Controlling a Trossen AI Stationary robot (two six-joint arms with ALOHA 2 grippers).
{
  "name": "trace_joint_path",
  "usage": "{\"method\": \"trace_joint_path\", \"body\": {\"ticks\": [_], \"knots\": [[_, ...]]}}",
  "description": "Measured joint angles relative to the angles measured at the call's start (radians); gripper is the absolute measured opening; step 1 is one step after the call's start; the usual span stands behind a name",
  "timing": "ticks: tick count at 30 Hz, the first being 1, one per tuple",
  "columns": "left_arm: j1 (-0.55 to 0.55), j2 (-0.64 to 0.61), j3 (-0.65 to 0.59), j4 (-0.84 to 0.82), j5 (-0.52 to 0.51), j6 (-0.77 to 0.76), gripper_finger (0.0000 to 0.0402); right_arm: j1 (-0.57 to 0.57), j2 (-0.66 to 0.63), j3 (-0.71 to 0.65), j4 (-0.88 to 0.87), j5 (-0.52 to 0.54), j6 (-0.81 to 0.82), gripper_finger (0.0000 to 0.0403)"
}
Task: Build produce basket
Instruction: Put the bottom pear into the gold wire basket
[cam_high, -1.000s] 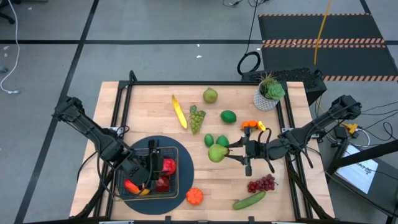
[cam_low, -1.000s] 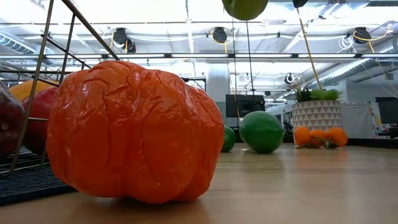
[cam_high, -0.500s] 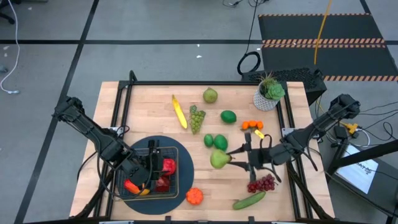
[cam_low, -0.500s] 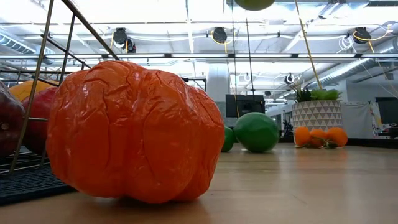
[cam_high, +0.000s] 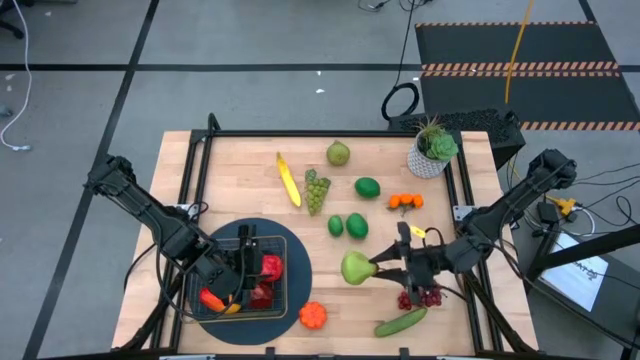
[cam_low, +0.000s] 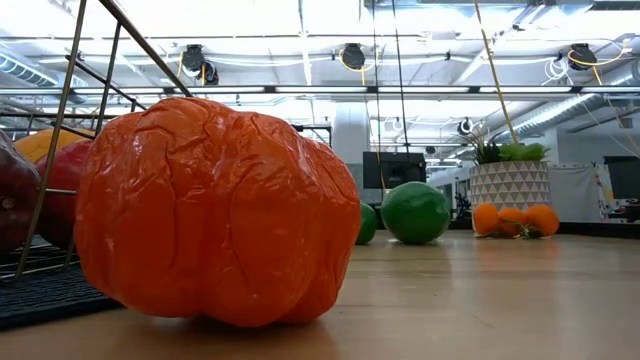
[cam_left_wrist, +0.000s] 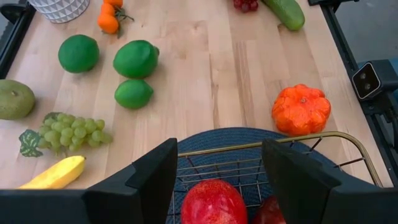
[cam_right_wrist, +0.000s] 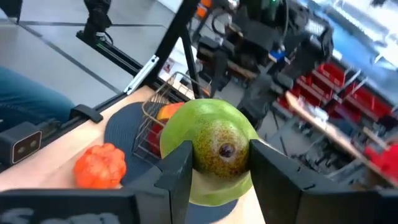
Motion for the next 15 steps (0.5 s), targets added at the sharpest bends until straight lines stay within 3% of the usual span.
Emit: {"method": "trace_joint_path", "body": {"ticks": [6,15], "knots": [[0.0,0.0,0.0,0.0,0.0,0.0,0.0232,0.014,0.03,0.0,0.054,0.001,-0.1,0.0139],[0.0,0.0,0.0,0.03,0.0,0.018,0.0232,0.013,0.037,0.0,0.069,0.003,-0.084,0.0139]]}}
